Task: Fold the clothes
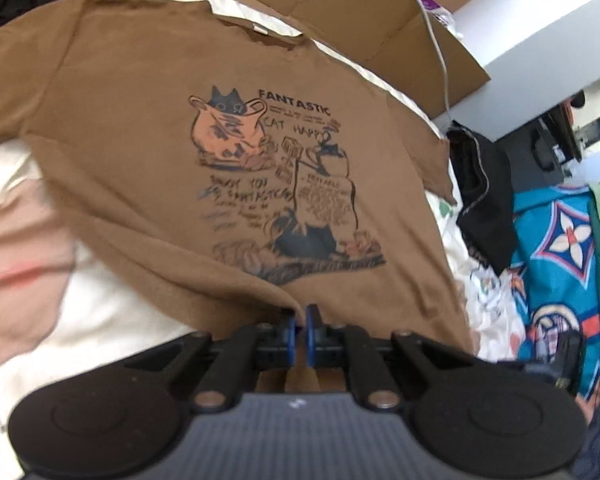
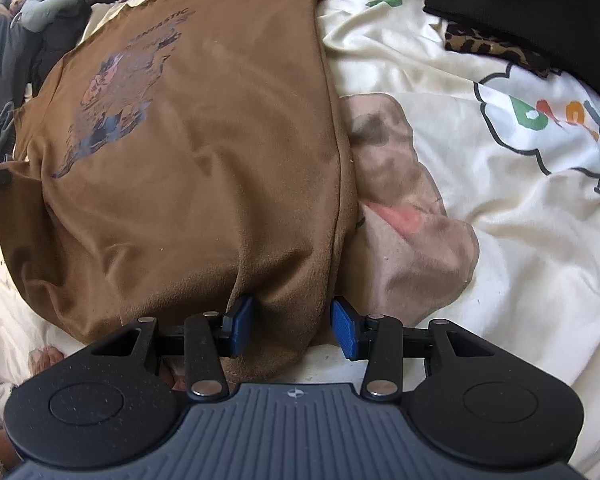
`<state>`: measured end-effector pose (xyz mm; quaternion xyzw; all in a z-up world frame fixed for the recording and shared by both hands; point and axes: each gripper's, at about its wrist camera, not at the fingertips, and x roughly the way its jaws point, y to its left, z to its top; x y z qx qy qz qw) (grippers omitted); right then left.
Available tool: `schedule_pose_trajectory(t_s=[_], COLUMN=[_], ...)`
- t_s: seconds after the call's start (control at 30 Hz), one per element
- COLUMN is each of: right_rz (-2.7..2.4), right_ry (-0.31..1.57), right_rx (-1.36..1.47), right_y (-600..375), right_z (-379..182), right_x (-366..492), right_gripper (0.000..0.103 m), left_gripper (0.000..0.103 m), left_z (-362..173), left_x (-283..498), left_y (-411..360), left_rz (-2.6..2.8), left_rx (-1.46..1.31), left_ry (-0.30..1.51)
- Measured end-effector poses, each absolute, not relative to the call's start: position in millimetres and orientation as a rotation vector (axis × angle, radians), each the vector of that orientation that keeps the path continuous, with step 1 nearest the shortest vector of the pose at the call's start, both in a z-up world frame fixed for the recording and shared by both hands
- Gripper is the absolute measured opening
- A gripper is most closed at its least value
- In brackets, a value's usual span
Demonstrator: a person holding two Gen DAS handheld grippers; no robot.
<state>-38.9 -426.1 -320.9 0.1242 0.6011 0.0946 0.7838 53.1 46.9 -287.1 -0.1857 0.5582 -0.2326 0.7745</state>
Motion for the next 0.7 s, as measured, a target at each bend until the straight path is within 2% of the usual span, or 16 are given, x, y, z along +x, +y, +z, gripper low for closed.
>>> schedule_pose_trajectory(t_s=[0.07,0.13,0.2,0.5,0.63,0.7], right_rz=[0.197,0.19,0.185,0.18,0.176,0.172], right_ry=[1.299,1.301,1.303,1.315,1.318,1.319], right_rx=[0.269,0.27,0.269,0.248,0.245,0.249], right_y=[-426.0,-425.8,-425.0,-419.9,-419.2,-419.4], right_z=[-321.0,-321.1,-321.5,-325.2,-325.3,-325.5], right_x=[-40.1,-41.3,-42.4,-39.2,-37.3,-37.4], right_gripper=[0.05,0.05,0.05,0.05,0.05,0.05], left_gripper=[0.008,0.018,0.021,0.024,0.038,0.04], left_z=[-297.3,-307.0,-315.2,-346.7,-338.0,-328.0], left_x=[63.9,73.0,81.5,85.9,77.2,72.2], left_y=[38.7,30.8,26.7,10.0,7.4,9.4], left_rz=[-0.512,-0.53,-0.541,-0.539,-0.552,-0.573], left_rx=[-0.416,-0.416,-0.428,-0.421,-0.401,-0.384], left_ry=[1.231,1.252,1.274,1.34,1.333,1.322])
